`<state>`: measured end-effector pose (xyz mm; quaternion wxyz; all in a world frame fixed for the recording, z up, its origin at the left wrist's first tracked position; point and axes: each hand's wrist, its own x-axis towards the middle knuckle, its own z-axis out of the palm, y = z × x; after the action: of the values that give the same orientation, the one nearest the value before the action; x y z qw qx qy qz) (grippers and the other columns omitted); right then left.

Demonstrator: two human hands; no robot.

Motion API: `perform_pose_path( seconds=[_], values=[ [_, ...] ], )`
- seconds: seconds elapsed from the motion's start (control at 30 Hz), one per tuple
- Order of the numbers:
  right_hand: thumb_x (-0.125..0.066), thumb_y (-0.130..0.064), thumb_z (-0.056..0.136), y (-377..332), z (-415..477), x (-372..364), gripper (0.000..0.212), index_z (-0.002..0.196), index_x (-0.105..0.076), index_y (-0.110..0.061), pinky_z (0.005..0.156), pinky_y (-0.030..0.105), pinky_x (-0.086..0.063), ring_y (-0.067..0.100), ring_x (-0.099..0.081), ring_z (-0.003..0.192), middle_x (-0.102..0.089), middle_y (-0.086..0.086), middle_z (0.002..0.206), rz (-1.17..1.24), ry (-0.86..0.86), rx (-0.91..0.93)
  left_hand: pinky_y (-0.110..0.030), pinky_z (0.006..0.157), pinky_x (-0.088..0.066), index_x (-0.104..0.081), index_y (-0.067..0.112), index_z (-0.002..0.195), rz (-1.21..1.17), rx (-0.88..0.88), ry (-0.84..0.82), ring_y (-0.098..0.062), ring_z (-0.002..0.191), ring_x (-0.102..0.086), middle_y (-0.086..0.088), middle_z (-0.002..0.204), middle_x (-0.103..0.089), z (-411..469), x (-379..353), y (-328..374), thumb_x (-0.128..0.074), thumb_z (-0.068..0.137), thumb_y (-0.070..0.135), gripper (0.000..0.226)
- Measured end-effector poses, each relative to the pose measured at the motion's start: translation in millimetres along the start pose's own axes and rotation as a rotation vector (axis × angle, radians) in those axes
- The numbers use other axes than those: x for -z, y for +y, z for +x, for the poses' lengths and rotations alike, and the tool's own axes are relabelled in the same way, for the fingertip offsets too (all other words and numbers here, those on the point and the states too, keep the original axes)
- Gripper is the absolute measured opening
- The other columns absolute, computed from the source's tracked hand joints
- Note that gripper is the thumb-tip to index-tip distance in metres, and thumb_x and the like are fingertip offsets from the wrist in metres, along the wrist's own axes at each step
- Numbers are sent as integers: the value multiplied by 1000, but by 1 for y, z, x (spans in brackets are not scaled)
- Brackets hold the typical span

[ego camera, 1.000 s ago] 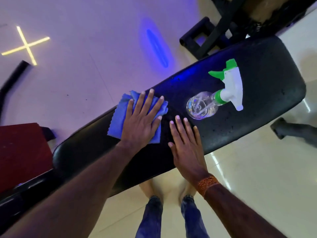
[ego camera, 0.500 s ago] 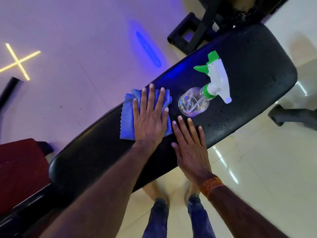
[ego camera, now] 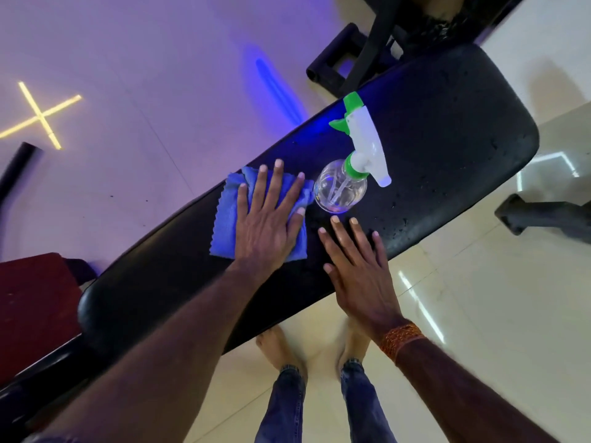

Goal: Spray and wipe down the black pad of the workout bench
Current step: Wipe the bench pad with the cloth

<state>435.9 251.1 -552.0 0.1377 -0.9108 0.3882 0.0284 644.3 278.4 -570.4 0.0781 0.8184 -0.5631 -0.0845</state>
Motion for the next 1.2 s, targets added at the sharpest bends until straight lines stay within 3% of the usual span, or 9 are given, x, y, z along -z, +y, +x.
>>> perform_pose_path(
  seconds=[0.13,0.3,0.47,0.63,0.8,0.9,1.0,1.1,1.2],
  values=[
    [-39,-32,107,11,1,1,55,161,-33,-25,127,52,-15,27,-19,159,-24,-1,172,51,13,17,-58,127,-10,-19,37,165,5,245,64,-28,162,-8,-4,175,-9,-13,-10,30,-27,110,47,57],
    [-37,-35,106,26,0,6,54,159,-39,-26,125,55,-17,26,-21,159,-27,2,171,46,-8,74,-57,127,-12,-19,37,165,20,173,46,-26,162,-8,-2,175,-9,-51,-15,37,-23,110,50,57],
    [-37,-35,107,54,8,14,52,158,-41,-27,125,57,-17,27,-22,158,-29,2,170,38,-28,193,-59,126,-11,-22,37,164,20,485,160,-28,161,-10,-4,175,-13,-43,-22,69,-26,110,48,55],
    [-35,-36,106,89,11,32,53,158,-40,-27,123,60,-23,28,-23,158,-26,4,171,-8,-81,308,-59,126,-13,-23,38,164,8,426,115,-27,162,-8,-4,175,-11,-87,-35,107,-30,109,51,57],
    [-36,-34,107,115,21,39,52,159,-39,-28,123,60,-24,30,-23,157,-25,5,171,-11,-95,361,-60,126,-10,-22,36,165,9,827,240,-29,161,-10,-5,175,-13,-49,-38,117,-20,110,50,56],
    [-38,-33,107,122,23,38,52,159,-39,-27,123,59,-24,30,-23,158,-25,6,171,9,-75,375,-61,126,-11,-23,33,165,1,751,227,-31,161,-12,-7,174,-14,-63,-52,177,-19,111,48,56],
    [-36,-35,108,125,23,37,52,159,-38,-28,124,59,-23,31,-22,158,-23,6,172,6,-79,411,-60,126,-13,-29,34,163,-32,695,260,-30,161,-15,-7,173,-18,-65,-55,168,-26,110,48,55],
    [-34,-36,109,130,24,34,53,161,-33,-29,125,58,-21,31,-18,159,-19,6,173,-27,-84,423,-60,126,-13,-24,35,164,7,852,302,-30,161,-14,-6,174,-17,-43,-51,137,-23,110,50,56],
    [-31,-37,110,131,24,32,54,163,-29,-29,126,58,-19,30,-15,160,-15,5,174,-43,-85,435,-61,126,-12,-21,32,165,5,904,309,-31,161,-11,-7,174,-15,-44,-56,170,-22,111,48,56]
  ],
)
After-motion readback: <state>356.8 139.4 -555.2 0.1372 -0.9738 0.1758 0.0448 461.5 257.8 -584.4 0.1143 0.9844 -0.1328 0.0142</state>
